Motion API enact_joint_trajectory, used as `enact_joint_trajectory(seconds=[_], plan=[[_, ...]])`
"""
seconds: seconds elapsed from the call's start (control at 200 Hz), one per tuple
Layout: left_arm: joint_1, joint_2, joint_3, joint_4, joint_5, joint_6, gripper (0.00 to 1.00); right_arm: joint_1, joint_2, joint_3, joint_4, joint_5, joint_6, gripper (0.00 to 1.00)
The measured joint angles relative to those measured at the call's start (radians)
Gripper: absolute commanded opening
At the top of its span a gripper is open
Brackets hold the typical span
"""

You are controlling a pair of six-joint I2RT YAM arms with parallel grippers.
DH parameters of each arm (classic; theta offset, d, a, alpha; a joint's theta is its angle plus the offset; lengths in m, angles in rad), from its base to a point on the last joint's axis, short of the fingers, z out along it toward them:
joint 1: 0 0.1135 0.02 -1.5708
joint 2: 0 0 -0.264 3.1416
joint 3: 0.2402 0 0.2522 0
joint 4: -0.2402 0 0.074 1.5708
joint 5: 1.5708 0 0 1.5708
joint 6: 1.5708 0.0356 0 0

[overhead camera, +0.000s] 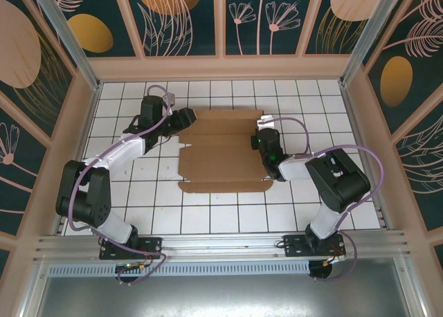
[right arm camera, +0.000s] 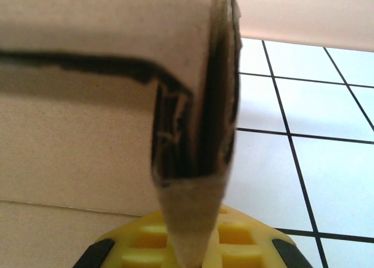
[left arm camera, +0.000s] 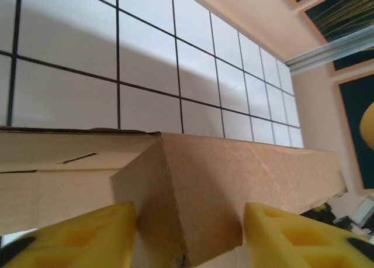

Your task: Fold the paper box

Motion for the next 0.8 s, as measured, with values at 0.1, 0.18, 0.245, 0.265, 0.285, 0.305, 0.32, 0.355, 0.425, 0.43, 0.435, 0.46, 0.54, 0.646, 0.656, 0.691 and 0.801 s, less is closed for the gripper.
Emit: enact_joint_trajectory(seconds=[0.1,0.18,0.245,0.265,0.285,0.305,0.32,0.355,0.425,0.43,0.435,0.46,0.54,0.646,0.656,0.691,0.801], plan=[[0.002,0.002,-0.048,0.089,0.024,-0.038,0.26,-0.001,0.0,0.0,0.0,-0.006,0.006,0.0],[0.005,0.005,-0.082,0.162,0.04,-0.07,0.23,-0.002,0.0,0.001,0.0,-0.008,0.013,0.0],[0.009,0.01,-0.107,0.217,0.053,-0.097,0.26,-0.003,0.0,0.002,-0.001,-0.011,0.02,0.0],[0.011,0.012,-0.113,0.229,0.057,-0.101,0.28,-0.003,0.0,0.002,-0.003,-0.011,0.021,0.0],[0.013,0.013,-0.12,0.243,0.06,-0.109,0.32,-0.003,0.0,0.004,-0.005,-0.011,0.024,0.0],[0.014,0.013,-0.125,0.25,0.061,-0.109,0.37,-0.003,0.0,0.005,-0.008,-0.011,0.025,0.0],[0.015,0.012,-0.128,0.257,0.06,-0.118,0.41,-0.003,0.0,0.006,-0.009,-0.011,0.026,0.0],[0.019,0.009,-0.137,0.266,0.058,-0.123,0.47,-0.003,0.0,0.008,-0.013,-0.011,0.028,0.0],[0.032,-0.014,-0.161,0.257,0.031,-0.124,0.49,-0.003,0.0,0.012,-0.021,-0.011,0.032,0.0],[0.034,-0.017,-0.162,0.254,0.029,-0.122,0.49,-0.003,0.0,0.013,-0.021,-0.011,0.032,0.0],[0.034,-0.02,-0.164,0.252,0.026,-0.121,0.49,-0.003,0.0,0.013,-0.023,-0.011,0.032,0.0],[0.04,-0.038,-0.173,0.239,0.01,-0.117,0.47,-0.003,0.0,0.016,-0.027,-0.011,0.033,0.0],[0.055,-0.112,-0.203,0.199,-0.048,-0.095,0.39,-0.003,0.0,0.021,-0.038,-0.011,0.038,0.0],[0.067,-0.188,-0.238,0.175,-0.109,-0.063,0.29,-0.003,0.0,0.022,-0.042,-0.011,0.048,0.0],[0.067,-0.191,-0.24,0.173,-0.113,-0.055,0.29,-0.003,0.0,0.022,-0.042,-0.011,0.05,0.0],[0.068,-0.192,-0.246,0.167,-0.122,-0.047,0.29,-0.003,0.0,0.022,-0.042,-0.011,0.051,0.0],[0.068,-0.141,-0.251,0.142,-0.139,-0.032,0.27,-0.003,0.0,0.022,-0.042,-0.011,0.051,0.0]])
